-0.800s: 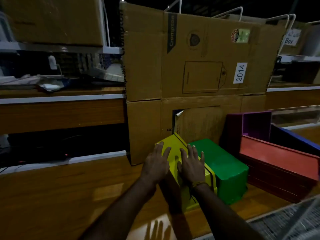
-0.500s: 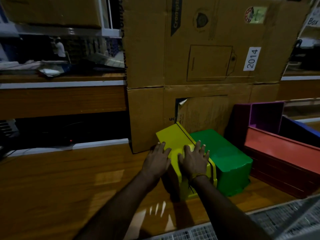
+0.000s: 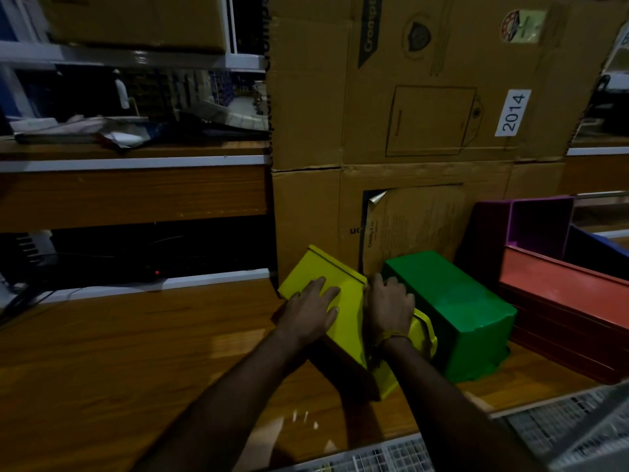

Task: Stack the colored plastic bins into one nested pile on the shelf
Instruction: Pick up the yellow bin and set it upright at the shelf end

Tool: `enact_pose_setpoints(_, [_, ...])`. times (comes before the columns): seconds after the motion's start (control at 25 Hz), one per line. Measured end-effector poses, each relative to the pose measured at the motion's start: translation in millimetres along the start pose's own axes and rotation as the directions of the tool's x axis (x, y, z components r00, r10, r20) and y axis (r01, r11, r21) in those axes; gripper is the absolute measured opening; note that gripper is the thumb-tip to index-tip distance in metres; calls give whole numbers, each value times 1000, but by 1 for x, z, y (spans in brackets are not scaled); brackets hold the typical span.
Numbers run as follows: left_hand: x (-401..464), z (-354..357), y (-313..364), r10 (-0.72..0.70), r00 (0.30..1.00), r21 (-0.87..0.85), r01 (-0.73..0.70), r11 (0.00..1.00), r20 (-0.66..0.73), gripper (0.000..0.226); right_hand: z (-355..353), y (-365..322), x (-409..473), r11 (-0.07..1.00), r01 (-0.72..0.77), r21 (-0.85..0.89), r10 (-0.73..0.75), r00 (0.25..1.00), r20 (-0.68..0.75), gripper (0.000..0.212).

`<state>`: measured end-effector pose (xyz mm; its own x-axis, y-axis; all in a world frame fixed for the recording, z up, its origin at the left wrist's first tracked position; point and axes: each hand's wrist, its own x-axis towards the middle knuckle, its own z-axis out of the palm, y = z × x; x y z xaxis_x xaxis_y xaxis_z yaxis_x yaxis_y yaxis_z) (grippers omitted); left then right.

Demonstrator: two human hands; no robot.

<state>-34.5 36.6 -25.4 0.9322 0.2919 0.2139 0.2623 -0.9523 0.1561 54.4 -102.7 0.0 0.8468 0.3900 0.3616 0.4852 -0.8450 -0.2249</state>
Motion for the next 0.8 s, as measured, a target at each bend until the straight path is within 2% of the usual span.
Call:
enact_pose_setpoints(0.24, [-19,-28,-62,17,1000,59,-16,998,-17,65,-3,-35,-18,985,167,41,-170,981,93,29])
enact_pose_setpoints(0.4, [-25,-46,-91,-29,998,118,35,992,-55,48,-4,-46,-26,969,245,-38,-237,959,154,46])
enact_pose_setpoints(0.52, [-31,-55,-99,-25,988,146,48,988,-154,38,-2,-62,-35,978,186,-95,-185,983,10,46])
enact_pose_setpoints(0.6, [-38,-59,-101,14,971,153,24,988,-239,31,-1,-82,-41,989,127,-70,-130,991,-31,43])
enact_pose_setpoints(0.68, [-46,-64,-103,42,944,145,6,989,-326,21,2,-105,-50,994,106,27,-106,994,-3,37])
enact_pose_setpoints(0.8, [-53,-71,-110,75,884,113,-26,993,-461,13,7,-134,-55,969,37,244,-58,995,77,42])
